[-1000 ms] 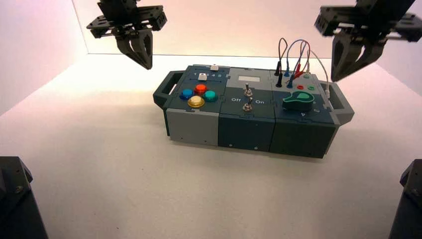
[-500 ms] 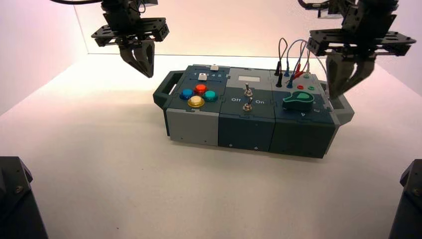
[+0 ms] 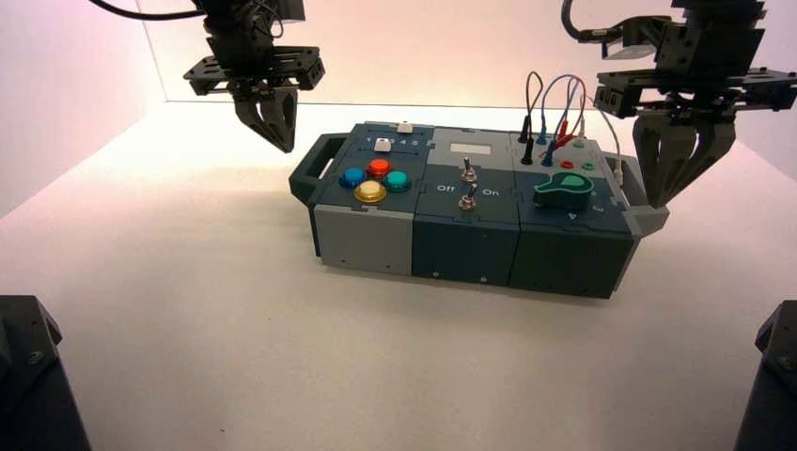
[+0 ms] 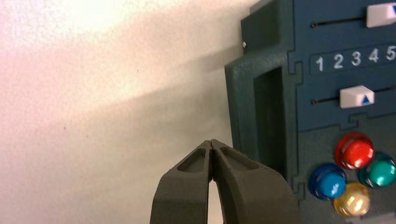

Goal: Move the box to the right.

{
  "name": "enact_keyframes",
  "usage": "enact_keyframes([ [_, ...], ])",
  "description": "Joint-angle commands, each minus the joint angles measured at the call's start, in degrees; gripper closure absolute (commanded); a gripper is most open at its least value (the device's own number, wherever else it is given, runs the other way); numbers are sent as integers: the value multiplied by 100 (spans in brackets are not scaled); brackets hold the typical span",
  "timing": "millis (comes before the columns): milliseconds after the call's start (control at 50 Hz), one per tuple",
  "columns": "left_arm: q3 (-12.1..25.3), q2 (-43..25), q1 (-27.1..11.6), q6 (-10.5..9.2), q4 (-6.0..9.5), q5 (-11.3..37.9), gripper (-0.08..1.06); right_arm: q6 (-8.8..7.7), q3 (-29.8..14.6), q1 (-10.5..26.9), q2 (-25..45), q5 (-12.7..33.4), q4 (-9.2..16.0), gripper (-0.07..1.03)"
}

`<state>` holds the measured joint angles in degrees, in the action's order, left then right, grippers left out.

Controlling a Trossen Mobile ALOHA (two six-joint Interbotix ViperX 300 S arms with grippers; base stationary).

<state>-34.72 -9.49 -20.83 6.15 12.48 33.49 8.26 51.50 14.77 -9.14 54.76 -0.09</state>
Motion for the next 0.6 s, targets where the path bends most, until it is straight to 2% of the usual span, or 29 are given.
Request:
enact_keyframes([
  [20, 132, 44, 9, 9, -26, -79, 101, -35, -123, -26, 114, 18, -53, 98],
  [240, 149, -18, 44, 9, -35, -97, 101, -26, -158, -26, 624, -132, -316, 98],
  [300, 149, -26, 53, 9, -35, -97, 101, 44, -149, -26, 624, -325, -422, 98],
  [380, 149, -26, 44, 9, -35, -97, 101, 123, -158, -26, 615, -334, -492, 98],
  [400, 149, -18, 44, 9, -35, -97, 101, 229, -167, -26, 580, -334, -606, 98],
  [460, 158, -18, 44, 9, -44, -97, 101, 308, -185, -26, 519, -369, -738, 98],
  [520, 158, -18, 53, 9, -35, -97, 101, 369, -193, -26, 413, -457, -896, 98],
  [600, 149, 9, 44, 9, -35, -88, 101, 404, -193, -53, 272, -492, -984, 98],
])
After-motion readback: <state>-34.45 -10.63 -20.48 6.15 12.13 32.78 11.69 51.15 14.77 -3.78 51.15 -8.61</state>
